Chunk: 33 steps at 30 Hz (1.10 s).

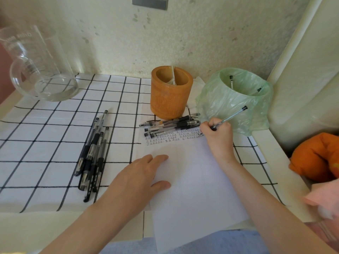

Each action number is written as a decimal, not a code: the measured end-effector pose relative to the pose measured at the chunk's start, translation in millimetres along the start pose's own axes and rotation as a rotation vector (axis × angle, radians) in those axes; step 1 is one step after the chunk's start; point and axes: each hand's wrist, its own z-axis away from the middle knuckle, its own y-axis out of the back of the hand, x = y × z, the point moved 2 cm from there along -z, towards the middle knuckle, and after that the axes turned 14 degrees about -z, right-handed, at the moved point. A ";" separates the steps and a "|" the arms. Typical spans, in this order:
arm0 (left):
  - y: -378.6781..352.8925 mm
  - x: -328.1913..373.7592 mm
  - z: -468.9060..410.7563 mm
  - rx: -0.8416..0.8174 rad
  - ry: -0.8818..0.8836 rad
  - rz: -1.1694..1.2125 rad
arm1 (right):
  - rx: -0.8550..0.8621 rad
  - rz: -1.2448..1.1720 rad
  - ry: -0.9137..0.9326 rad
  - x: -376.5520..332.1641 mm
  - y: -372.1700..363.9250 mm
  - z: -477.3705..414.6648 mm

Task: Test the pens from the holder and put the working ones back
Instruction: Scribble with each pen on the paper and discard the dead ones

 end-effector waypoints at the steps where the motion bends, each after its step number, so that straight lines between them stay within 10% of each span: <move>1: 0.1 0.0 0.5 0.002 -0.001 0.000 | 0.002 0.003 -0.001 0.3 0.5 0.0; 33: 0.6 0.5 0.3 -0.006 0.006 -0.003 | -0.001 -0.024 -0.036 0.6 0.6 -0.3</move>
